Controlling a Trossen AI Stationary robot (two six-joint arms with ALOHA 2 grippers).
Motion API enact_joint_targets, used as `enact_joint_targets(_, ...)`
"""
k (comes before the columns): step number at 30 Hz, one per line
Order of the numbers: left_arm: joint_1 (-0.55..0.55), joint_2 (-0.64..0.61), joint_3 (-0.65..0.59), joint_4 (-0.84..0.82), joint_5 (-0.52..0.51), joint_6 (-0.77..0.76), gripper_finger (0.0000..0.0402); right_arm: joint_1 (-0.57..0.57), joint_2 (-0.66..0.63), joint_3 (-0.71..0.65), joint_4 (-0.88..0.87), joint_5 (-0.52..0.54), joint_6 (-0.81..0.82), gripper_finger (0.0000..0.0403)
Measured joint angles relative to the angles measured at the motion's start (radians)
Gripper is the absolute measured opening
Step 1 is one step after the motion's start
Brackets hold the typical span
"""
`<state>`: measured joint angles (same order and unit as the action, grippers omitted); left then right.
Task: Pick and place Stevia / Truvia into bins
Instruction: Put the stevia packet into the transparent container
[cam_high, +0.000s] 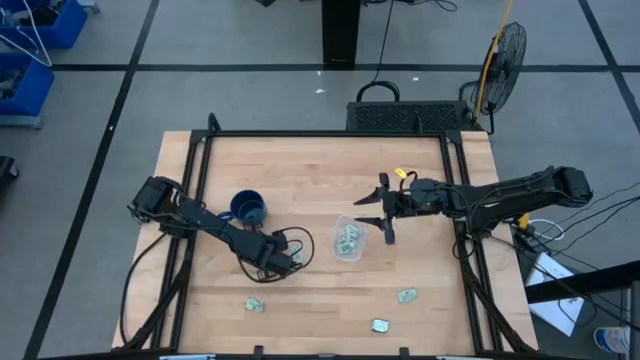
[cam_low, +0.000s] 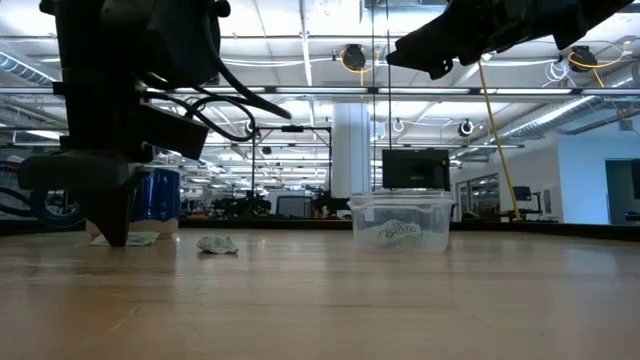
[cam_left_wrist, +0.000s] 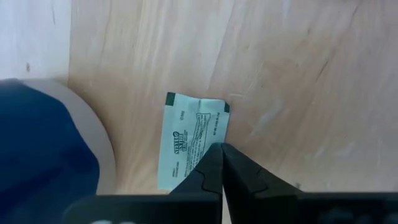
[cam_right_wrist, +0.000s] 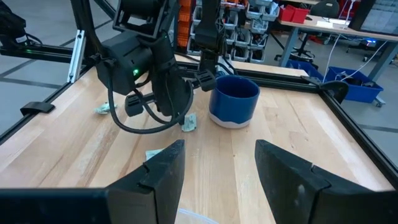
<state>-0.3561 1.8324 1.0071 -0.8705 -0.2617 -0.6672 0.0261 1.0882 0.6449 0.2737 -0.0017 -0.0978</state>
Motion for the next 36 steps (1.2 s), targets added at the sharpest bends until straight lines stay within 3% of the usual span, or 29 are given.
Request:
enact_joint_targets(9,0.003,-0.024,0.043,-0.053,0.018,-0.023,0.0014,0.0,0.0,0.0,0.002,0.0,0.0,0.0187)
enact_joint_targets(17,0.002,-0.106,0.05,-0.069,0.042,-0.022,0.0075,0.0,0.0,0.0,0.006,0.0,0.0,0.0187)
enact_joint_targets(26,-0.005,-0.066,0.0,-0.071,0.055,-0.036,0.0151,0.0,0.0,0.0,0.006,0.0,0.0,0.0187)
enact_joint_targets(31,-0.006,-0.061,-0.035,-0.065,0.036,-0.052,0.015,0.0,0.0,0.0,0.005,0.0,0.0,0.0187)
enact_joint_targets(36,-0.006,-0.06,-0.04,-0.059,0.029,-0.04,0.012,0.0,0.0,0.0,0.005,0.0,0.0,0.0187)
